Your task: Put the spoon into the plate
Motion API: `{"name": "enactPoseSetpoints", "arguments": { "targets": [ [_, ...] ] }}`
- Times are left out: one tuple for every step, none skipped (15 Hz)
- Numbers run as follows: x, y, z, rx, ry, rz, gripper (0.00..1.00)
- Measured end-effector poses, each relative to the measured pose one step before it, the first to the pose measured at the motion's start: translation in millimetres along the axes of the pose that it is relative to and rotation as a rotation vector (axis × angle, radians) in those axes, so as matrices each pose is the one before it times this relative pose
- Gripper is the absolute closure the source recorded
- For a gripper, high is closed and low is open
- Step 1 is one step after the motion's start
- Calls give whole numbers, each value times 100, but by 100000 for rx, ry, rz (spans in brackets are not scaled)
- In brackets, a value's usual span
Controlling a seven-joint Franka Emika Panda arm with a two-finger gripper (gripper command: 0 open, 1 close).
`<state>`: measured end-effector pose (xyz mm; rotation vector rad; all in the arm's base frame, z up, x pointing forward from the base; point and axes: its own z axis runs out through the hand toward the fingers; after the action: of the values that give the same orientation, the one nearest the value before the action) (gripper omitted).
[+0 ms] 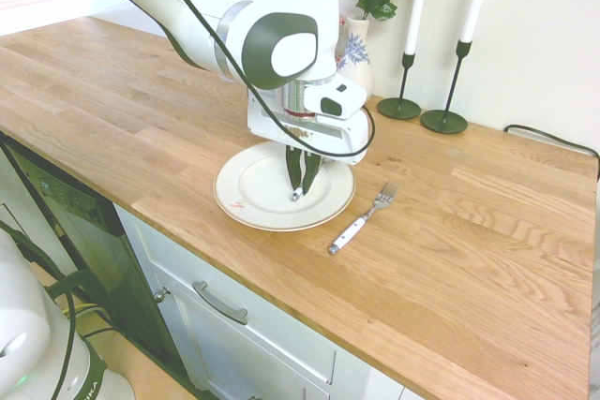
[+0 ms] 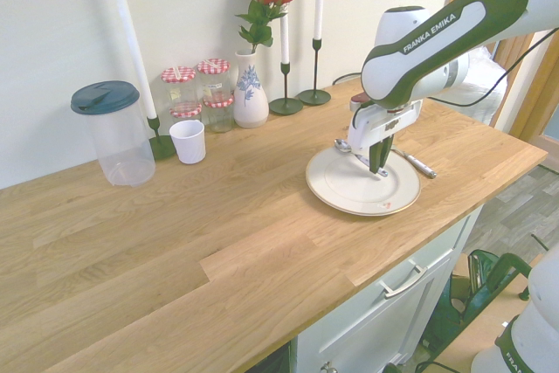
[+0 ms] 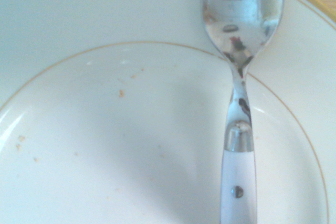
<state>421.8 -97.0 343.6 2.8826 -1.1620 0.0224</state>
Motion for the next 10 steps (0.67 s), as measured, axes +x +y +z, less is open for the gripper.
{"name": "enactPoseSetpoints", "arguments": {
  "targets": [
    [-246, 132, 357, -626, -563, -292, 100],
    [-169, 93, 30, -137, 113, -226, 100],
    [-260, 150, 50, -153, -62, -148, 100],
    [-236, 136, 19, 15, -25, 19, 100],
    [-114, 89, 13, 11, -23, 79, 0],
    [-46, 71, -14, -6, -29, 158, 0],
    [7, 51, -7, -23, -38, 173, 0],
    [2, 82, -7, -99, -152, 189, 0],
    [-12, 77, -18, -108, -166, 155, 0],
    [12, 88, -19, -94, -143, 191, 0]
  ]
}}
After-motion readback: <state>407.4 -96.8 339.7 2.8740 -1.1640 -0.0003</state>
